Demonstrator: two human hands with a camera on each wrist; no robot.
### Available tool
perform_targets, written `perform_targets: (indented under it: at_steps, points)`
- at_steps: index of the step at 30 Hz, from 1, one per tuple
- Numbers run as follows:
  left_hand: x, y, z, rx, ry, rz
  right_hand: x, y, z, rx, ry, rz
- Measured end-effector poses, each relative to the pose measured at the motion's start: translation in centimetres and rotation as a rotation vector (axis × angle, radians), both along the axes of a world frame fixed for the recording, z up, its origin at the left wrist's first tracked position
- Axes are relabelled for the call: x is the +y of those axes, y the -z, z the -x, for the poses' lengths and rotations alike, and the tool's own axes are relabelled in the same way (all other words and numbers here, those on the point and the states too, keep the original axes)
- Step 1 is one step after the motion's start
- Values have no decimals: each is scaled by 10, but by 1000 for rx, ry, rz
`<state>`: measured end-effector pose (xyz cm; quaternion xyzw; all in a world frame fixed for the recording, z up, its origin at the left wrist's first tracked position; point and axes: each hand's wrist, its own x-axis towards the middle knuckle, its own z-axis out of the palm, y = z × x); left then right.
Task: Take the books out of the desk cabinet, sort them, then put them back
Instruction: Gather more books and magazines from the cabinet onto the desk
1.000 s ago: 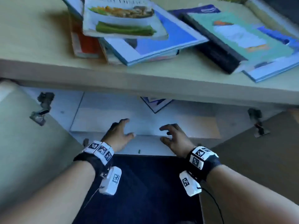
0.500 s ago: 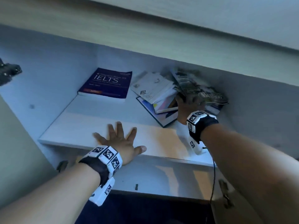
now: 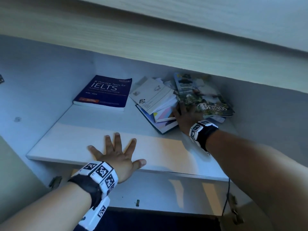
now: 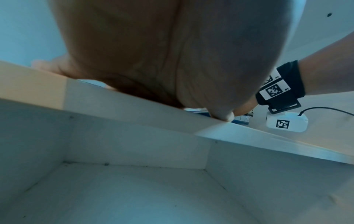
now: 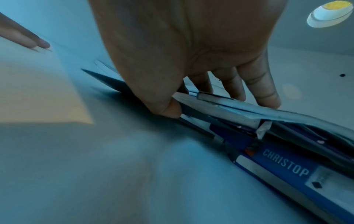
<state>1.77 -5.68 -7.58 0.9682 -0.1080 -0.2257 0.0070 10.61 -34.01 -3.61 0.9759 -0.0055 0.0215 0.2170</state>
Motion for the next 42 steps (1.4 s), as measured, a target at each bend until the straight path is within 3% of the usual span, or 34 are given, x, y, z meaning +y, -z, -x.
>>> perform_targets:
  at_steps: [4,10,14,18,21,25,28,30,35,38,42]
  points:
    - [2,0,-6,-3,-11,-2,12,-11,13,32,-73,95]
    - [1,-11,-5,-10,-35,71,56,-8,72,104,-121,-28]
    - [30,-22,8,-46,-64,381,89,8,123,96,-124,-126]
    - [65,-20,29,51,-105,766,103,14,152,86,-136,-139]
    - [69,-9,42,-74,-178,887,105,15,174,80,-177,-138]
    - [57,-1,53,-261,-273,814,92,1,202,142,-314,-209]
    - [53,-8,42,-387,-347,784,76,-6,201,195,-105,-299]
    - [49,-19,26,-346,-344,717,62,0,193,251,5,-338]
    - [33,-25,9,-144,-134,388,38,-7,180,162,-111,-287]
    - [29,-11,25,-137,-96,359,27,-25,183,107,-98,-444]
    - [28,-12,42,-174,-70,370,13,-52,185,-142,41,-728]
